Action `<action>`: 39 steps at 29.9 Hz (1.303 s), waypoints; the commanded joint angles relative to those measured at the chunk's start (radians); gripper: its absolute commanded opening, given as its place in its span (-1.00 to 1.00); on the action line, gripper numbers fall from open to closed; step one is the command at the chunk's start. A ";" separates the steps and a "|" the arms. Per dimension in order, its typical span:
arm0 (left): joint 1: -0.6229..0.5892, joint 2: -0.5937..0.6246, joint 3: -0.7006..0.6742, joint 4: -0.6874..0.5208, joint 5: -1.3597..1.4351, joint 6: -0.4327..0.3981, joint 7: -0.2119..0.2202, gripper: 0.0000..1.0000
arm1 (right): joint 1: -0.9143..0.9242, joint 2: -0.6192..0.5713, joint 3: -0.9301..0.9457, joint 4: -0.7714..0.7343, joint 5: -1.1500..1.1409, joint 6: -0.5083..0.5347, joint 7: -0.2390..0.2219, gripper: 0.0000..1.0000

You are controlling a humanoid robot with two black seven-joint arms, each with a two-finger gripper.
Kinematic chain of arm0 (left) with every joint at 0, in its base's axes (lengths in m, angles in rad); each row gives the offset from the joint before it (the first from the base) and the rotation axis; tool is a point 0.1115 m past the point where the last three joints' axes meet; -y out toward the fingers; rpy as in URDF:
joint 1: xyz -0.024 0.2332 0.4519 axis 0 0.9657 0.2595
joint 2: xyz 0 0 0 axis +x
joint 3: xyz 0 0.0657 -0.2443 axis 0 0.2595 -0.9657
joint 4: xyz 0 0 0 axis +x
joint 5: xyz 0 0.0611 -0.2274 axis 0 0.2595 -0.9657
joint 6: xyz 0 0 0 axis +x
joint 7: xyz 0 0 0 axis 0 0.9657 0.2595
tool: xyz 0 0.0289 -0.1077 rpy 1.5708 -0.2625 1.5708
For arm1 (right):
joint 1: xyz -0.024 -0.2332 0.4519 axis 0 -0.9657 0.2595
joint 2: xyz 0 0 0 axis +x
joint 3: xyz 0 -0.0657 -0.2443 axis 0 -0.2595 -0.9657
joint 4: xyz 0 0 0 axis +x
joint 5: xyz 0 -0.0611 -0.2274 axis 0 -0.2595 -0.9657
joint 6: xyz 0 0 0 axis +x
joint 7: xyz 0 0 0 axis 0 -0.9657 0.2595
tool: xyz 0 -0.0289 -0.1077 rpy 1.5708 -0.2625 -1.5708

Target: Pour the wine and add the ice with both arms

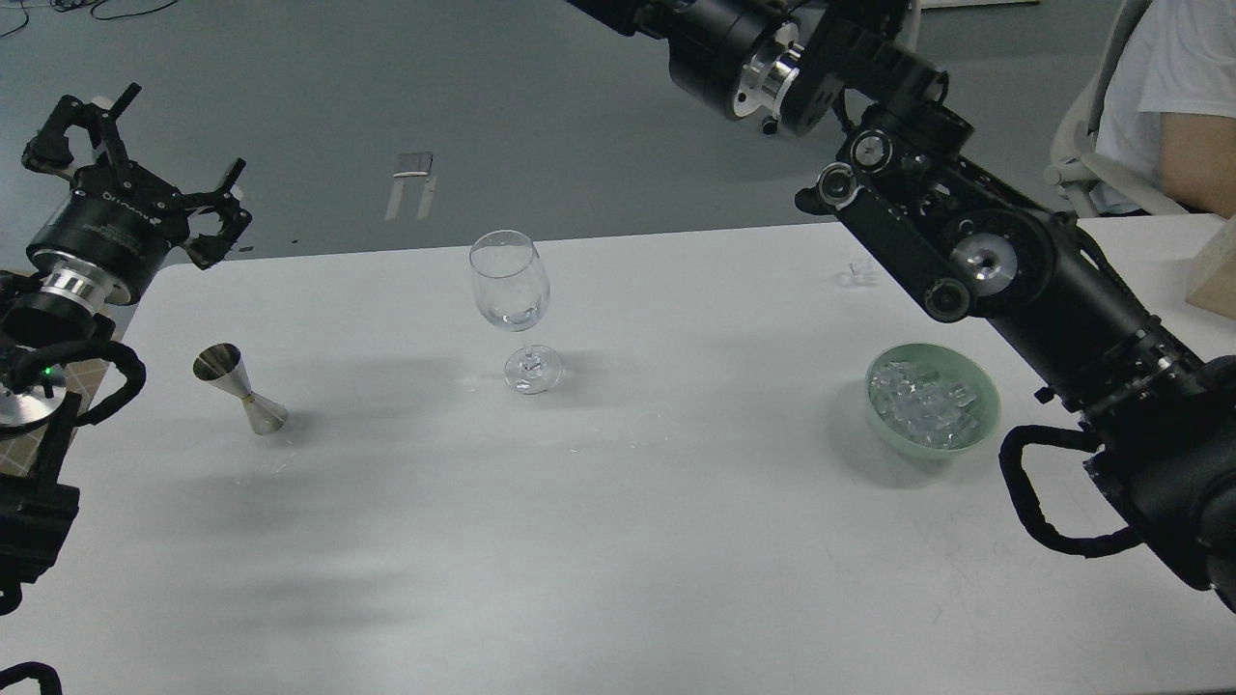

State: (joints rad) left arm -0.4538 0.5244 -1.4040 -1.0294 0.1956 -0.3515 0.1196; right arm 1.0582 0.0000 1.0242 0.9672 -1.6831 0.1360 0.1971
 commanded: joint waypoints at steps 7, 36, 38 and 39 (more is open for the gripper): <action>0.003 0.003 0.005 0.002 0.008 0.009 -0.001 0.96 | -0.067 0.000 0.215 0.010 0.276 -0.003 0.008 1.00; 0.015 -0.012 0.008 0.000 0.015 0.000 0.000 0.96 | -0.441 -0.127 0.464 -0.019 1.261 0.013 0.007 1.00; 0.015 -0.012 0.008 0.000 0.015 -0.001 0.000 0.96 | -0.442 -0.127 0.464 -0.019 1.261 0.013 0.007 1.00; 0.020 -0.012 0.007 -0.001 0.015 -0.001 0.000 0.96 | -0.443 -0.126 0.464 -0.019 1.263 0.013 0.007 1.00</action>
State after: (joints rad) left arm -0.4389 0.5142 -1.3960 -1.0303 0.2102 -0.3512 0.1196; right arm 0.6198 -0.1290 1.4879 0.9470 -0.4228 0.1498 0.2038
